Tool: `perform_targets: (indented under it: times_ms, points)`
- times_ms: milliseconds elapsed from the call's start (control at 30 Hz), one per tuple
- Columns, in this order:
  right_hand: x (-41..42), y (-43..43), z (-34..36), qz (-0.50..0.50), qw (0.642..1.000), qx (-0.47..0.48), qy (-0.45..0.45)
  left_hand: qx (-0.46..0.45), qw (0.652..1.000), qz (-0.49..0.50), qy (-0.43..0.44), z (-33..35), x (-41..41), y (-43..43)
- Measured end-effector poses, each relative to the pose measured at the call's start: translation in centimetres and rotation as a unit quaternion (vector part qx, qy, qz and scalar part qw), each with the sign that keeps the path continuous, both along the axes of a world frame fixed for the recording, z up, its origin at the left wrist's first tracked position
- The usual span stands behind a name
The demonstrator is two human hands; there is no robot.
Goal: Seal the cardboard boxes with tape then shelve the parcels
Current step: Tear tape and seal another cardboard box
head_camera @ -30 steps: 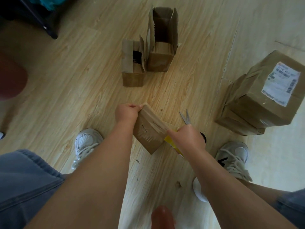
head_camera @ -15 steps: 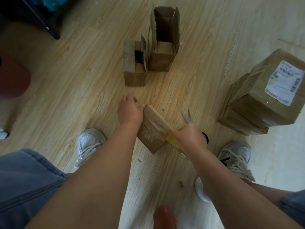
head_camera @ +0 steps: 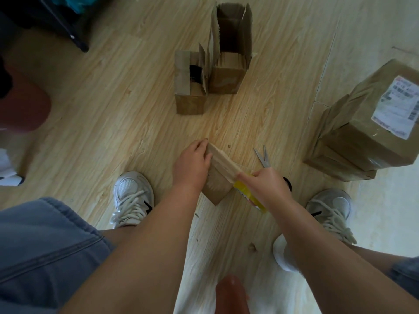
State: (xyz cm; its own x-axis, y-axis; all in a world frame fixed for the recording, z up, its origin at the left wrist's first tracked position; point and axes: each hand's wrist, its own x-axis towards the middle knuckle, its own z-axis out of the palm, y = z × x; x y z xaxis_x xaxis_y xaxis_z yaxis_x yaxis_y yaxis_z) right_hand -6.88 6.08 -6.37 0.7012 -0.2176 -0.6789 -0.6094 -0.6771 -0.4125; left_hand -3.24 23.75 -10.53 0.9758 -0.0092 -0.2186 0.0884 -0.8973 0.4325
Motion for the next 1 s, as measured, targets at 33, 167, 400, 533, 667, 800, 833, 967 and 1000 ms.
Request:
perform_targets:
  times_ms: [33,167,400,533,667,800,833,967,1000]
  points:
    - [-0.3,-0.3,0.1,0.000,1.000,0.024,0.003,0.015,1.000,-0.010,0.011,-0.3,-0.4,0.0]
    - [-1.3,-1.4,0.2,0.002,0.997,0.079,0.017,0.062,0.995,-0.032,0.071,-1.1,-1.6,-0.5]
    - [-0.6,-0.8,0.2,0.004,1.000,0.023,0.004,0.079,0.989,-0.041,0.120,-1.4,-1.9,-0.7]
    - [-0.5,-0.5,-0.2,0.035,0.997,-0.063,0.010,0.093,0.987,-0.039,0.121,-1.5,-1.9,-0.8]
    - [-1.4,-1.3,-1.3,0.021,0.995,-0.096,0.025,0.102,0.987,-0.038,0.118,-1.5,-1.9,-0.9]
    - [-1.1,-1.2,-2.1,0.011,0.992,-0.118,0.037,0.101,0.989,-0.035,0.106,-1.4,-1.9,-1.2]
    - [-1.0,-1.1,-2.1,0.014,0.992,-0.120,0.041,0.102,0.989,-0.034,0.100,-1.3,-1.9,-1.2]
    - [-0.5,-1.4,-2.0,0.037,0.987,-0.146,0.048,0.070,0.996,-0.002,0.062,-0.9,-1.6,-0.8]
    - [-0.2,-1.5,-1.9,0.044,0.986,-0.154,0.046,0.050,0.997,0.012,0.057,-0.7,-1.5,-0.7]
